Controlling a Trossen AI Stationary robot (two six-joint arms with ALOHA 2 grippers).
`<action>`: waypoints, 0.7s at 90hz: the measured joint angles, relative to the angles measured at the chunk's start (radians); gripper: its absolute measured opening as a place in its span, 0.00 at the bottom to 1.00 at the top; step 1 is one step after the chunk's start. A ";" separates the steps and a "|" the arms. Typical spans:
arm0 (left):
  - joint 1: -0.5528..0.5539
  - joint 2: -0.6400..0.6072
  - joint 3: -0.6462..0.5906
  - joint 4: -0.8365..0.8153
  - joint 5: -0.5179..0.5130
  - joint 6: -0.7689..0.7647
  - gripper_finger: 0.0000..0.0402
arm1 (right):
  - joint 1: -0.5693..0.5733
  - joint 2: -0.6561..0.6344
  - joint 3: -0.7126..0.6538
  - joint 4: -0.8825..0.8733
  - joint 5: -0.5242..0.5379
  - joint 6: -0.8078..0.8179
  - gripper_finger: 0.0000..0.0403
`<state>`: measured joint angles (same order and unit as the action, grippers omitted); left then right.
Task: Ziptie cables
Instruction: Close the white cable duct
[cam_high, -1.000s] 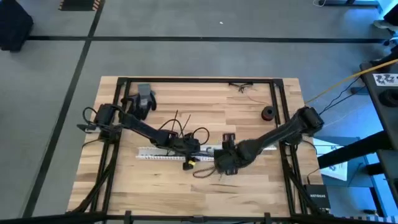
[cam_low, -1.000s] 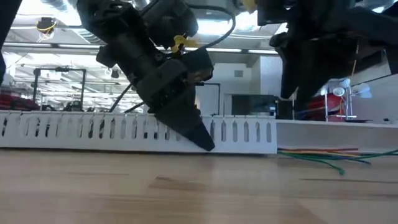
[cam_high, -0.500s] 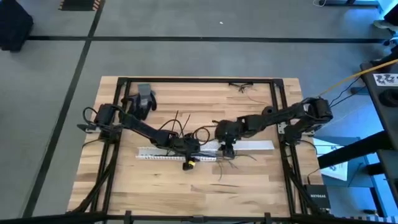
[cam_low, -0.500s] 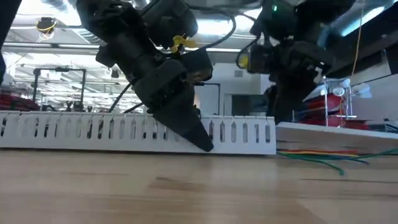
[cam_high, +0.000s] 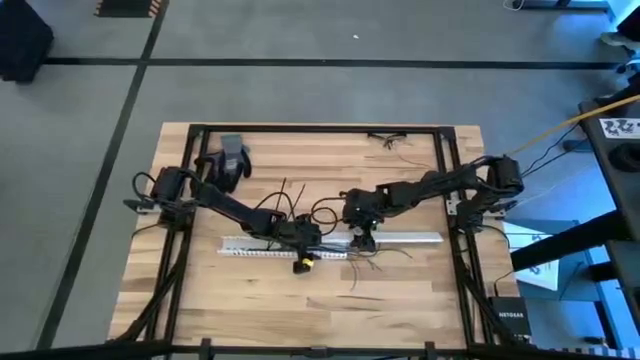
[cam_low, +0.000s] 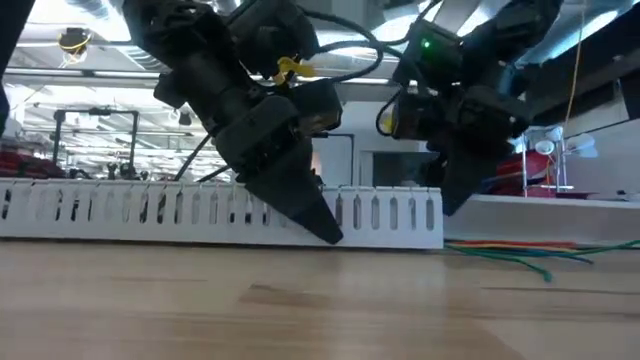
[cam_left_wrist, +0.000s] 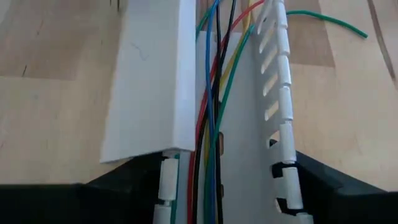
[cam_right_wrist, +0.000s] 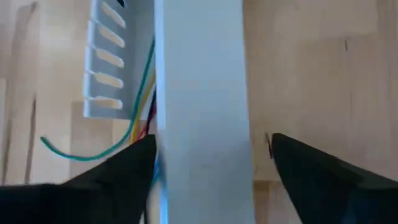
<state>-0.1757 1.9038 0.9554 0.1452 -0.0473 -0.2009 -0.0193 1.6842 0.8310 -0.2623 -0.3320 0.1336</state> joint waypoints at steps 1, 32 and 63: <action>0.000 0.000 0.000 0.000 0.000 0.000 0.59 | 0.000 0.002 0.000 0.000 -0.003 0.000 0.83; 0.000 0.000 0.000 0.000 0.000 0.003 0.59 | -0.001 0.033 -0.001 0.085 -0.151 -0.005 0.77; 0.000 0.000 0.000 0.000 0.000 0.007 0.59 | 0.000 0.061 0.002 0.065 -0.122 -0.009 0.67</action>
<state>-0.1757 1.9038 0.9550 0.1455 -0.0475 -0.1943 -0.0196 1.7454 0.8330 -0.1969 -0.4542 0.1242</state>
